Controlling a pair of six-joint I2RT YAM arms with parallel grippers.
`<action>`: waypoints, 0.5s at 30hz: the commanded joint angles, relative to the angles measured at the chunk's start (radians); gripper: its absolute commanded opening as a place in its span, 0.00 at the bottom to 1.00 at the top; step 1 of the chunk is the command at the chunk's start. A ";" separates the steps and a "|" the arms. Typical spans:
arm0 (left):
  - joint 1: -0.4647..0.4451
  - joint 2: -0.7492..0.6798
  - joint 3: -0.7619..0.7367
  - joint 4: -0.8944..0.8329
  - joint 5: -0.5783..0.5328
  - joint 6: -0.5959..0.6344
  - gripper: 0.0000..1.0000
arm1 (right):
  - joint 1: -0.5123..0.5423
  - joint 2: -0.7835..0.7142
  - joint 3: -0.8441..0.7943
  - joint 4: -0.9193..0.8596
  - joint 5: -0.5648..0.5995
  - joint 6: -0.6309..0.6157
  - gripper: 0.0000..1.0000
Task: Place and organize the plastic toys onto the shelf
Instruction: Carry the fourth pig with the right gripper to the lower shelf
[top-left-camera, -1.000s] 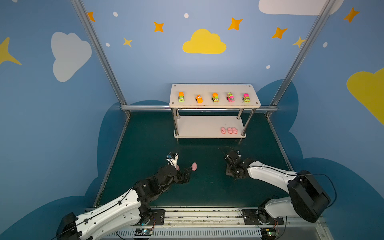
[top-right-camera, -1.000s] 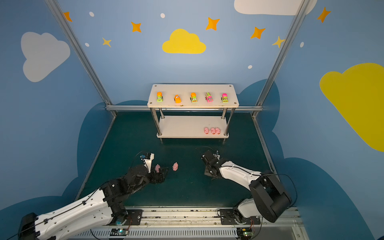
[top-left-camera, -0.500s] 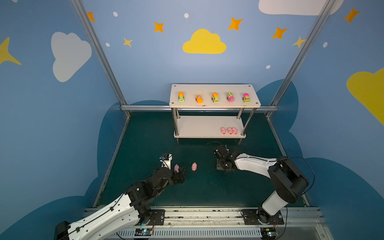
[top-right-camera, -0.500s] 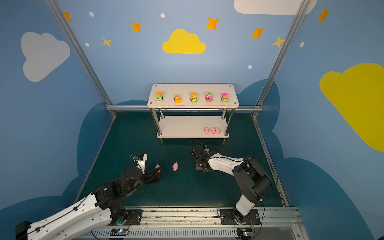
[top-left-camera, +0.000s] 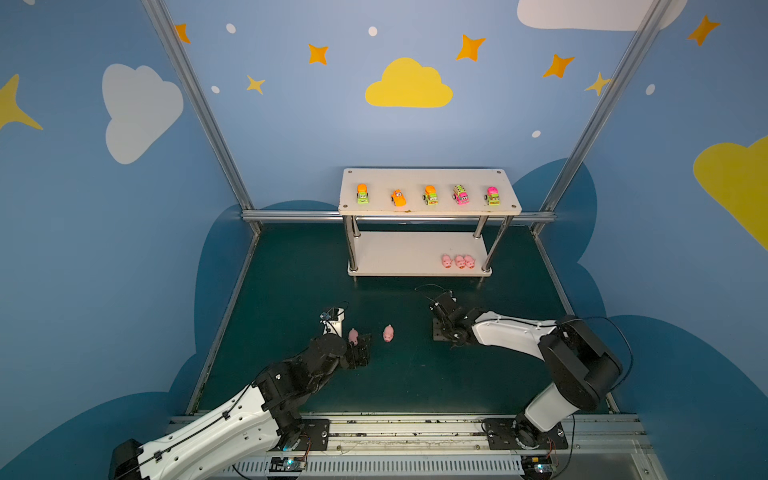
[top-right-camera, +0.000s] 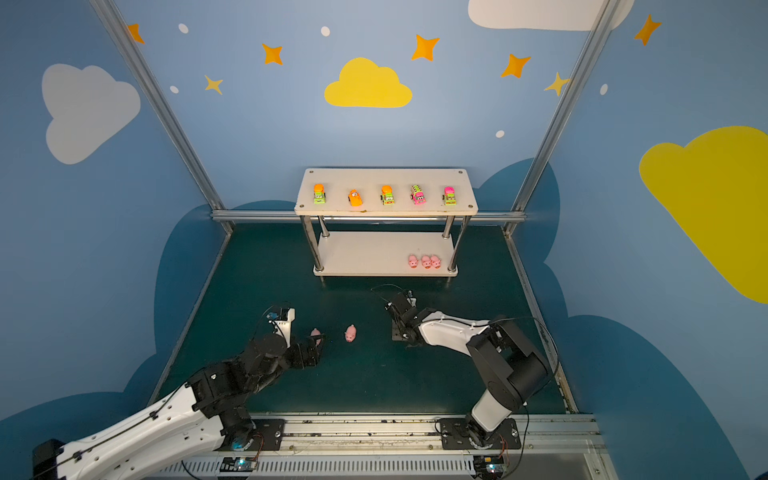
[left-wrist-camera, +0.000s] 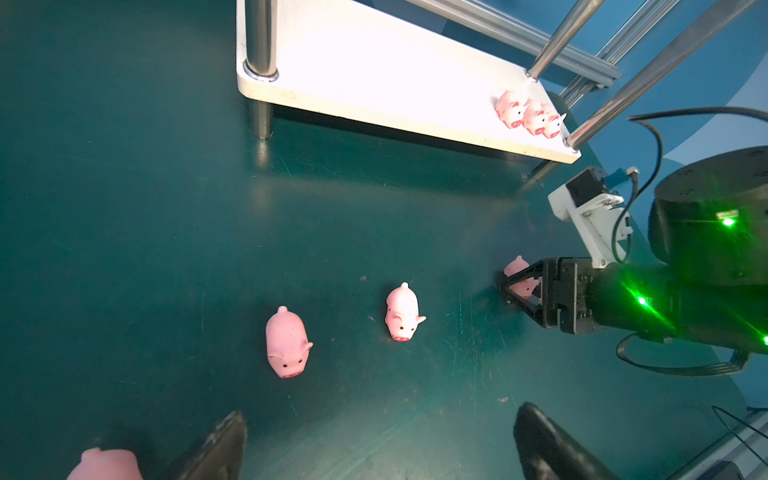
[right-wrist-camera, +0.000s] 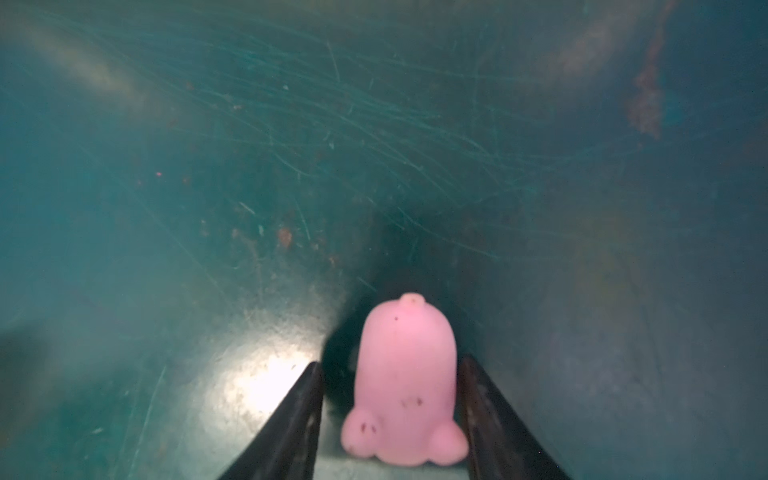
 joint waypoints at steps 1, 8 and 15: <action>0.002 0.010 0.033 -0.008 0.001 -0.010 1.00 | 0.013 -0.003 -0.050 0.060 -0.003 0.000 0.52; 0.003 0.035 0.042 0.012 0.010 -0.013 1.00 | 0.036 -0.007 -0.099 0.120 0.020 0.014 0.48; 0.002 0.084 0.066 0.032 0.016 -0.008 1.00 | 0.045 -0.020 -0.151 0.138 0.049 0.015 0.44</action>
